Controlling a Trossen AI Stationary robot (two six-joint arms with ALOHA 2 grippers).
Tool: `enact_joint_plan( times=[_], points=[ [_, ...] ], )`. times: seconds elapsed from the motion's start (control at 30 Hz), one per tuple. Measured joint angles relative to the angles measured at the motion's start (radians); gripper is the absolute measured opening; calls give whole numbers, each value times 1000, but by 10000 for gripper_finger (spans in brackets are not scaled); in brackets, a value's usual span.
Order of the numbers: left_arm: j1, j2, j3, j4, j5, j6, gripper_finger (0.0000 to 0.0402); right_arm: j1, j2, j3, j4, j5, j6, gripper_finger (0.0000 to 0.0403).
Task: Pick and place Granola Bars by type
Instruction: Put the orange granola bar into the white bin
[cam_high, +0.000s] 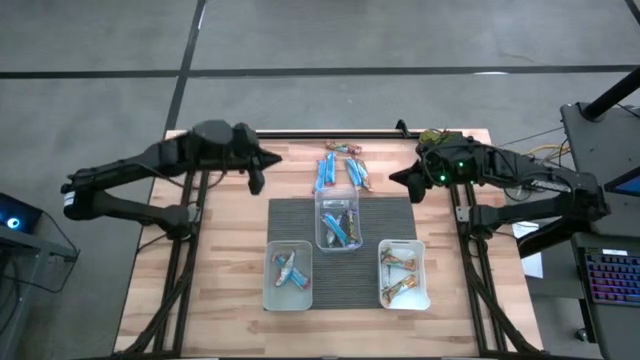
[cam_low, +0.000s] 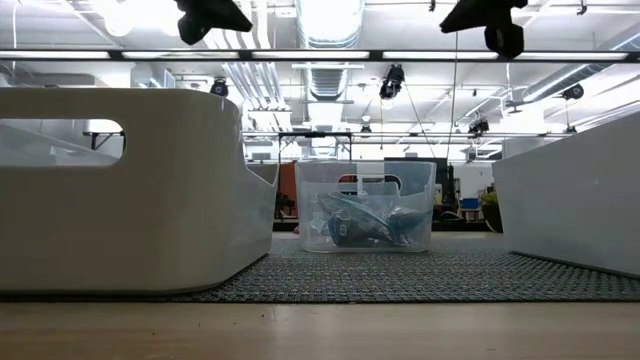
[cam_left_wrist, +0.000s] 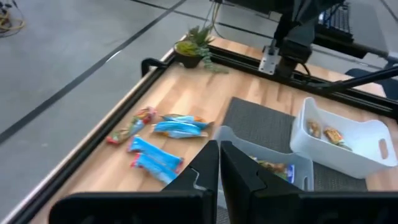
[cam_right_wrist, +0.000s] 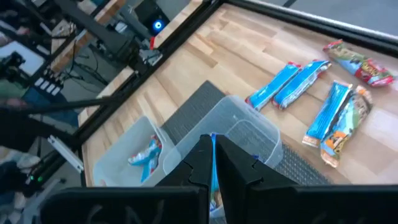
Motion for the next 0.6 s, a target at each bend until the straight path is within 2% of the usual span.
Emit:
enact_joint_plan(
  times=[0.23,0.6],
  points=[
    [109,-1,81,-105,69,69,0,-64,56,117,-44,-1,-37,13],
    [163,-3,87,-142,110,103,0,-246,266,374,-312,4,-129,13]
  ],
)
